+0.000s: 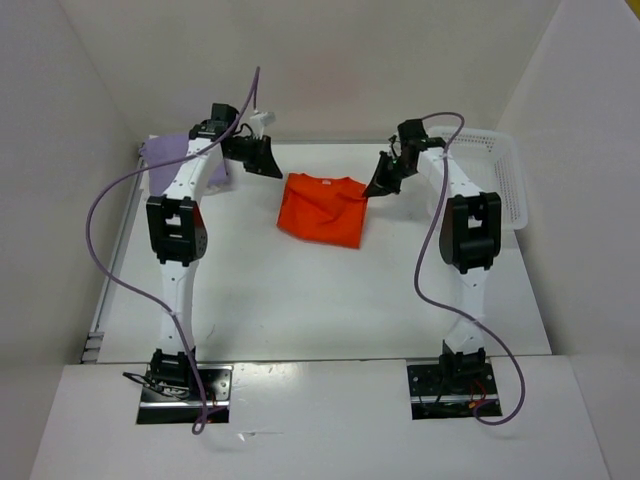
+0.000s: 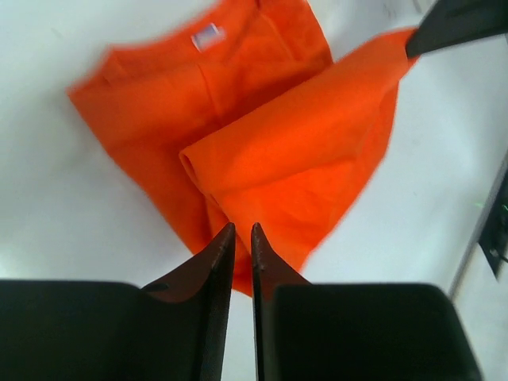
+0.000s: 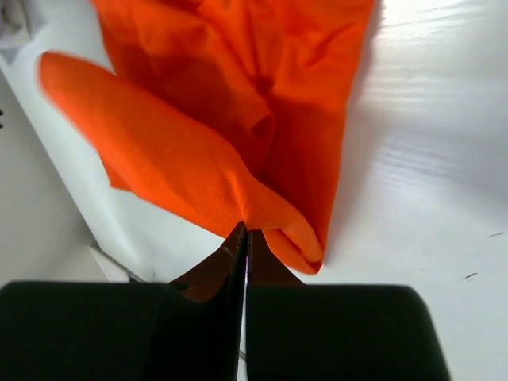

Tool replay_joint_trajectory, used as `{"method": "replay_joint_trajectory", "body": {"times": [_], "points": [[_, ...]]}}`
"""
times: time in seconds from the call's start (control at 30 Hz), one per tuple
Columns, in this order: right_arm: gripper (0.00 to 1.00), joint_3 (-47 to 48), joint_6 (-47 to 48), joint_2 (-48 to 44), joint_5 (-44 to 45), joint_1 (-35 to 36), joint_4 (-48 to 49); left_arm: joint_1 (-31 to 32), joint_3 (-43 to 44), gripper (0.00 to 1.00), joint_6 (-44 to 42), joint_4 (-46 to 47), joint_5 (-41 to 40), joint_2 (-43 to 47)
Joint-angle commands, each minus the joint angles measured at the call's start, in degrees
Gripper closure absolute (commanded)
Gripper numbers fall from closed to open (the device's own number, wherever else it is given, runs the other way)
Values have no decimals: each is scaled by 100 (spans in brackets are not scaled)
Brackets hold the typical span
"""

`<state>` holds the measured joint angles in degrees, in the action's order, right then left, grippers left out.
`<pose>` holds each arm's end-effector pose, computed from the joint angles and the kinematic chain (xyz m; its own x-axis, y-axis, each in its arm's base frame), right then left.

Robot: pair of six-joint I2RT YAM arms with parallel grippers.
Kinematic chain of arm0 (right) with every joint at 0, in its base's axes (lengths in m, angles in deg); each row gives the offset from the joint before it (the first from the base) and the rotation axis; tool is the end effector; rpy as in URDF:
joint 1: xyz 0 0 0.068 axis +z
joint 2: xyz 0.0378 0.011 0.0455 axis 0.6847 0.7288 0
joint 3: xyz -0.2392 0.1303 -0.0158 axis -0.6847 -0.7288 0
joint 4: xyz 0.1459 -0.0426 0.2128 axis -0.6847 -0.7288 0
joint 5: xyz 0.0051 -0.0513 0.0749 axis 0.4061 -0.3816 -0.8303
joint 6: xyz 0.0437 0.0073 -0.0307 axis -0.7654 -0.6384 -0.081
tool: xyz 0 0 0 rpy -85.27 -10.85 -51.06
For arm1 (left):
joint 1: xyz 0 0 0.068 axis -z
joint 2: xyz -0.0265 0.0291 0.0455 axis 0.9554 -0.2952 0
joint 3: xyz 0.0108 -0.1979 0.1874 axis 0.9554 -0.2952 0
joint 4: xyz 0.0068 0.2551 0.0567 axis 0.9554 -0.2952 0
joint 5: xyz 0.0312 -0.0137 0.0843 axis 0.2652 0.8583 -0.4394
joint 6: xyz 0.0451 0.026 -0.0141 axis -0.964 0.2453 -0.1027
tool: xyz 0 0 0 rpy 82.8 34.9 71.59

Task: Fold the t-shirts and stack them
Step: Fold the long partially folded tshirt into a neat square

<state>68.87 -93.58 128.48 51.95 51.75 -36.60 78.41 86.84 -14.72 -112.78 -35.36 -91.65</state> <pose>0.4647 0.0876 0.2275 -0.9431 0.2473 -0.2220 0.0683 0.7979 0.5989 0.5153 -0.0769 0.2510 -0.7464 0.1410 -0.6504 0.5825 0.6110 -0.5360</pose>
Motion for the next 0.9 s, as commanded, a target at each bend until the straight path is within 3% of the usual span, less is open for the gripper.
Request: {"method": "replay_joint_trajectory", "body": {"times": [0.0, 0.07, 0.1, 0.13, 0.27, 0.3, 0.33, 0.37, 0.4, 0.43, 0.47, 0.6, 0.73, 0.87], "points": [[100, 410, -175, 185, 358, -150, 59, -14, 1076, 80, 309, 255, 124, -548], [95, 524, -298, 264, 359, -282, 322, -14, 1492, 80, 380, 255, 54, -822], [67, 594, -351, 317, 359, -282, 402, -14, 1599, 78, 380, 324, -191, -979], [49, 717, -412, 474, 307, -282, 464, 39, 1748, 77, 302, 325, -376, -1033], [36, 2402, -238, 958, 463, -125, -25, -83, 1733, 63, 125, 194, -861, -903], [31, 2771, -46, 1055, 682, -63, -211, -84, 1662, 51, 125, 193, -800, -832], [28, 3201, 52, 1187, 849, -2, -465, -84, 1574, 45, 21, 193, -800, -762], [27, 4258, 131, 1588, 1077, 51, -807, -84, 1495, 42, -180, 193, -800, -657], [25, 4939, 298, 1871, 1506, 165, -1672, -23, 1381, 39, -304, 141, -800, -656], [25, 6668, 299, 2221, 1728, 166, -2194, -22, 1328, 36, -444, 140, -800, -586], [23, 7034, 247, 2669, 1878, 236, -2703, 126, 1327, 34, -585, 140, -800, -586], [21, 6457, 246, 2507, 2335, 534, -2805, 337, 1327, 23, -1253, 140, -816, -734], [16, 6580, 194, 2506, 2906, 597, -2805, 479, 1757, 17, -1359, 27, -879, -1112], [16, 5800, 264, 1779, 3531, 781, -2805, 479, 2311, 11, -1238, -150, -993, -1297]]}}
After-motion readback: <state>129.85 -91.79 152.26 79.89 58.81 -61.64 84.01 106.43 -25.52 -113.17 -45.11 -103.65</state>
